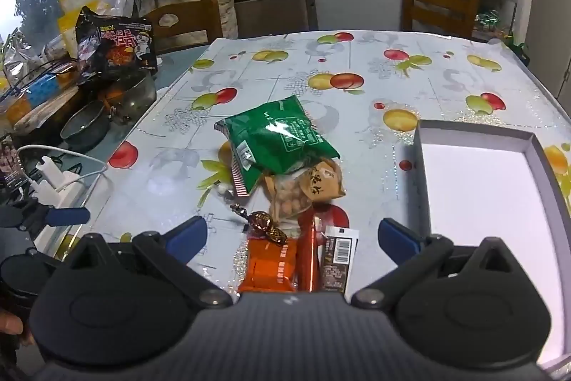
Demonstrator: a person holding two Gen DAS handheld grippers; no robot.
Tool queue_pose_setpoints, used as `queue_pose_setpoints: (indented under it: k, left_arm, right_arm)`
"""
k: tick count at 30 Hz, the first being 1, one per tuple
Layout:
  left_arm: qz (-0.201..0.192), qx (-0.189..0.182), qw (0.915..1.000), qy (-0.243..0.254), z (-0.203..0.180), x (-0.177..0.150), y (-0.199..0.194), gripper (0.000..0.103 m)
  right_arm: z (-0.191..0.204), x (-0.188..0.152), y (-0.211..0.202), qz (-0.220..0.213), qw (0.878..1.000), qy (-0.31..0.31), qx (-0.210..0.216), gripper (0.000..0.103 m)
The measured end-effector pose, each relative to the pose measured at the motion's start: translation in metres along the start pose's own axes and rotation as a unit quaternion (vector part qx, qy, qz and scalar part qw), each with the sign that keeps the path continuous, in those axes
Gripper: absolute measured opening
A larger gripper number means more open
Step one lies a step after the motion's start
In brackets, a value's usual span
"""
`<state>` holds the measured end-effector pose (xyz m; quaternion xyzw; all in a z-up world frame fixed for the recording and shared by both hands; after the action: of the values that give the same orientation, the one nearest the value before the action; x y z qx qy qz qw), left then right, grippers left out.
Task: Organize snacks
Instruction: 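Move left tool toward clear wrapped packet while right tool approaches red-orange bar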
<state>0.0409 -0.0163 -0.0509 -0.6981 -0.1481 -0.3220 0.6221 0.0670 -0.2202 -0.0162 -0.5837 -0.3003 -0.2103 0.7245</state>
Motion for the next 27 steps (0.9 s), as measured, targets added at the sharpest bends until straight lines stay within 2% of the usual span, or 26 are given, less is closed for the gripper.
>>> queue_pose_setpoints:
  k: [8, 13, 27]
  left_arm:
    - [0.007, -0.008, 0.9999, -0.009, -0.005, -0.004, 0.001, 0.103]
    - [0.014, -0.009, 0.9998, -0.005, -0.009, -0.006, -0.001, 0.103]
    - [0.016, -0.020, 0.9996, 0.005, -0.021, -0.007, 0.000, 0.103]
  right_arm:
    - [-0.002, -0.003, 0.002, 0.006, 1.000, 0.007, -0.012, 0.103]
    - [0.004, -0.004, 0.001, -0.020, 1.000, -0.019, -0.015, 0.103]
    - [0.004, -0.008, 0.004, 0.004, 1.000, -0.022, -0.014, 0.103]
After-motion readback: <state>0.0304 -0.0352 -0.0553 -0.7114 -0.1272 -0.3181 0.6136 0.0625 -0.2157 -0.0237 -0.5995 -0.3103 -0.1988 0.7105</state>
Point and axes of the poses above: each gripper's, at about its wrist camera, not at the fingertips, and y roughly the way its jaws point, z to its left, x to its top, the point moved 6 cm from there along y, roughly the way its jaws point, and after that the axes turned 4 degrees about -x, right-handed, at the moved point
